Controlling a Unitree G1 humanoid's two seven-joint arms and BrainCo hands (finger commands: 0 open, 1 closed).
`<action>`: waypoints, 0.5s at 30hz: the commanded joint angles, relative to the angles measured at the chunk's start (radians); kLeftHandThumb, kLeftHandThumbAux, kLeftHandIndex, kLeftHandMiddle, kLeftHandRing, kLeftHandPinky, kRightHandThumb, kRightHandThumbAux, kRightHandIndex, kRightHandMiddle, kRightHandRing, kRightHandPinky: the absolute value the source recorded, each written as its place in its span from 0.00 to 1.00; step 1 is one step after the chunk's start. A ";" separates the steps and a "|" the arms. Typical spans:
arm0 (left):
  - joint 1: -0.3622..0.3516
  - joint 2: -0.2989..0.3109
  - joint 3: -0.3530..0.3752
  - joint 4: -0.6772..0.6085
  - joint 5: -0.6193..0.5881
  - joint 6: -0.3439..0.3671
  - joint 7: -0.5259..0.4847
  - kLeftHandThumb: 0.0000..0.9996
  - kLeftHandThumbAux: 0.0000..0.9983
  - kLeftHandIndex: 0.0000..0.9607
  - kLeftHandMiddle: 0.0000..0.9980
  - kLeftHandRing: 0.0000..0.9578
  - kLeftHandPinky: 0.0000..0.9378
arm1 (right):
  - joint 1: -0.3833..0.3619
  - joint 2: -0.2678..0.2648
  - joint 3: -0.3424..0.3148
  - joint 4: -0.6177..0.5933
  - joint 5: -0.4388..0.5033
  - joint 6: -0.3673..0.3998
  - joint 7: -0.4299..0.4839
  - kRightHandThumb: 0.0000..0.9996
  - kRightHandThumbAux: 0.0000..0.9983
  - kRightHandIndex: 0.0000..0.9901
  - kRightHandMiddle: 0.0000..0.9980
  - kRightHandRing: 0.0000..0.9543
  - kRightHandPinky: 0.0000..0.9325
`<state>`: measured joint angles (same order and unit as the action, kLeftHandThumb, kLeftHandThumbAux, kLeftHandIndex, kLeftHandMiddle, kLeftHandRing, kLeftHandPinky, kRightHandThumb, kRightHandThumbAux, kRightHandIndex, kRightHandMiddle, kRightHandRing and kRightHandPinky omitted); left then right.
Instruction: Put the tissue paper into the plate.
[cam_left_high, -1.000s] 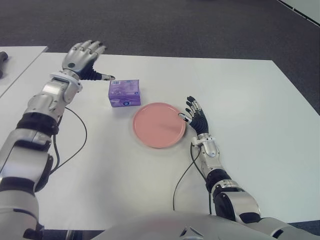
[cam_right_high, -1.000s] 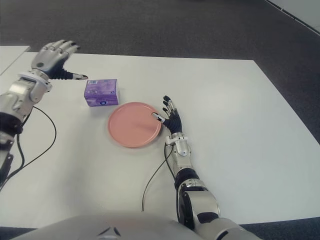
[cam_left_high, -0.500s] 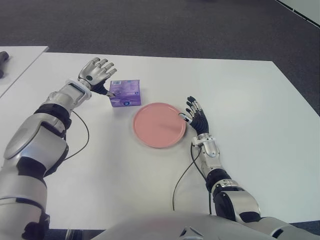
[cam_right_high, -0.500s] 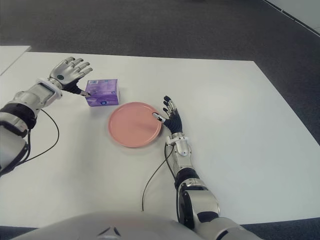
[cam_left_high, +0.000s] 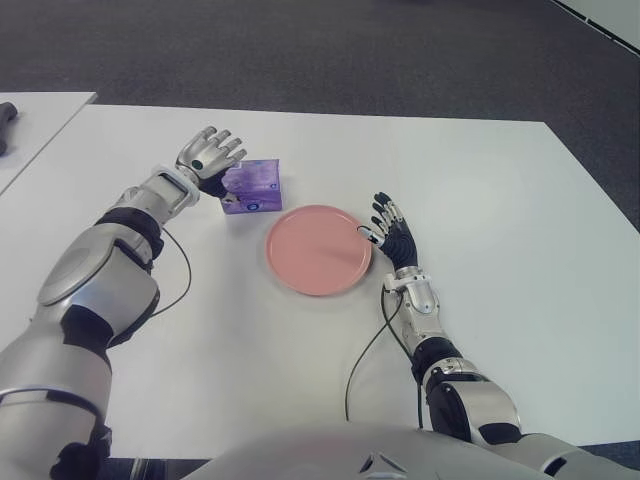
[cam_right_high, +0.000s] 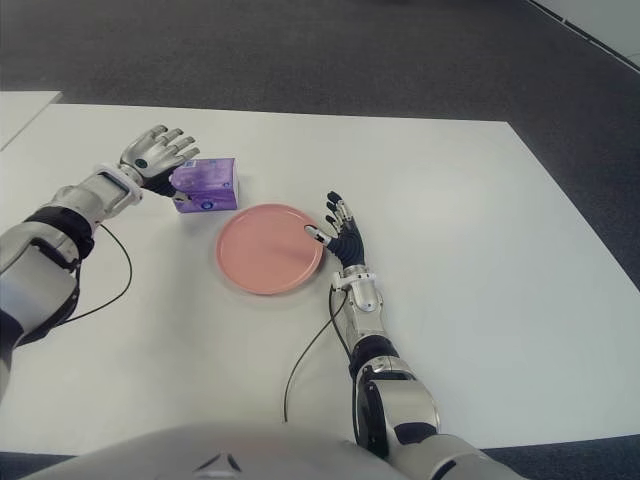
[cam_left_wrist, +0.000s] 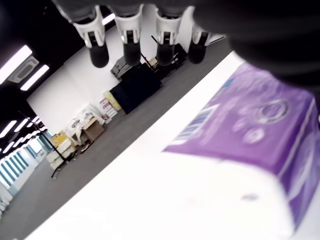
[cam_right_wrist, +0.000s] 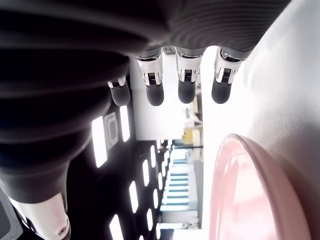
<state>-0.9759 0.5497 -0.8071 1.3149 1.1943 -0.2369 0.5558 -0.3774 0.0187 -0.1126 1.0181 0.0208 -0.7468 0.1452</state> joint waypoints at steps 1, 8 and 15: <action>0.024 -0.017 0.000 0.019 -0.037 -0.033 0.017 0.06 0.34 0.00 0.00 0.00 0.00 | 0.126 0.022 -0.011 0.096 0.016 0.021 0.001 0.10 0.71 0.06 0.03 0.01 0.06; 0.024 -0.027 0.002 0.022 -0.070 -0.047 0.013 0.07 0.34 0.00 0.00 0.00 0.00 | 0.126 0.024 -0.010 0.097 0.015 0.020 -0.001 0.10 0.71 0.06 0.03 0.01 0.06; 0.011 -0.032 0.024 0.016 -0.122 -0.063 0.003 0.07 0.35 0.00 0.00 0.00 0.00 | 0.124 0.024 -0.011 0.099 0.015 0.021 -0.002 0.10 0.71 0.06 0.03 0.01 0.06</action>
<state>-0.9691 0.5309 -0.7963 1.3253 1.0963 -0.2840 0.5674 -0.3777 0.0189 -0.1128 1.0194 0.0207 -0.7476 0.1449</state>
